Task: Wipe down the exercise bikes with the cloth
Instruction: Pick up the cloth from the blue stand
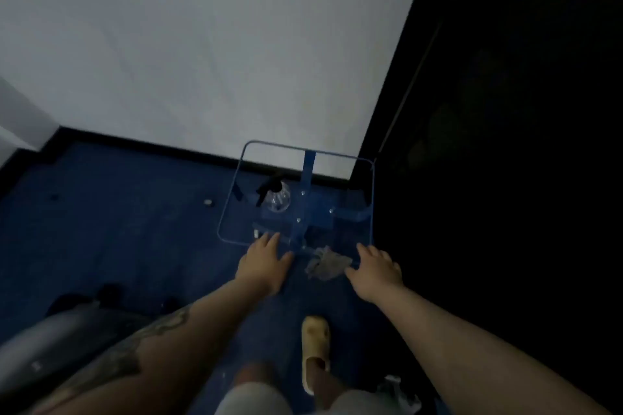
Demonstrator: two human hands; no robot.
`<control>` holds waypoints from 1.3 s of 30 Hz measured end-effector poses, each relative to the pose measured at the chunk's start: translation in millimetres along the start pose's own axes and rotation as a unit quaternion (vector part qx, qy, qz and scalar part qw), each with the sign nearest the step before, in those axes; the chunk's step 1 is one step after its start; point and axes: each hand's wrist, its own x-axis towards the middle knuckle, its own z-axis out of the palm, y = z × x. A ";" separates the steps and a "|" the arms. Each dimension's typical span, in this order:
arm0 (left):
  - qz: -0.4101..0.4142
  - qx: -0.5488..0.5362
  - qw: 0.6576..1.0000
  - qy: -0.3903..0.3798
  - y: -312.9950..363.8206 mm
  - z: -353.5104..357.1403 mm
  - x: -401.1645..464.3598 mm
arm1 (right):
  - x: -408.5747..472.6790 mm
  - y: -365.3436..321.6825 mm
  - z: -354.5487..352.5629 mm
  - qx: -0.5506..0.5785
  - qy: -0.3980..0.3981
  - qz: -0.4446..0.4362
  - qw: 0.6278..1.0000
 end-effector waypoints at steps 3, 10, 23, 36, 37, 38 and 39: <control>-0.009 0.007 0.999 -0.033 -0.2 18.3 24.7 | 28.1 -7.4 12.2 -0.012 -0.028 -0.007 1.000; -0.022 0.057 0.995 -0.074 -15.8 52.1 69.2 | 75.2 -18.6 36.9 0.021 -0.059 -0.016 0.998; -0.028 -0.005 0.999 0.017 -20.0 77.5 68.3 | 86.7 -16.6 37.8 0.128 -0.009 -0.001 0.992; -0.081 -0.096 0.992 0.019 -30.4 -3.8 37.5 | 49.2 -52.8 -16.1 0.255 0.208 -0.085 0.940; -0.081 -0.114 0.989 0.039 -33.3 -11.3 28.7 | 44.4 -57.2 -21.2 0.263 0.222 -0.104 0.933; -0.078 -0.132 0.986 0.062 -36.8 -18.9 18.7 | 39.4 -62.7 -26.6 0.274 0.228 -0.127 0.926; -0.074 -0.146 0.983 0.088 -41.1 -26.8 7.5 | 34.3 -69.6 -32.1 0.289 0.228 -0.154 0.917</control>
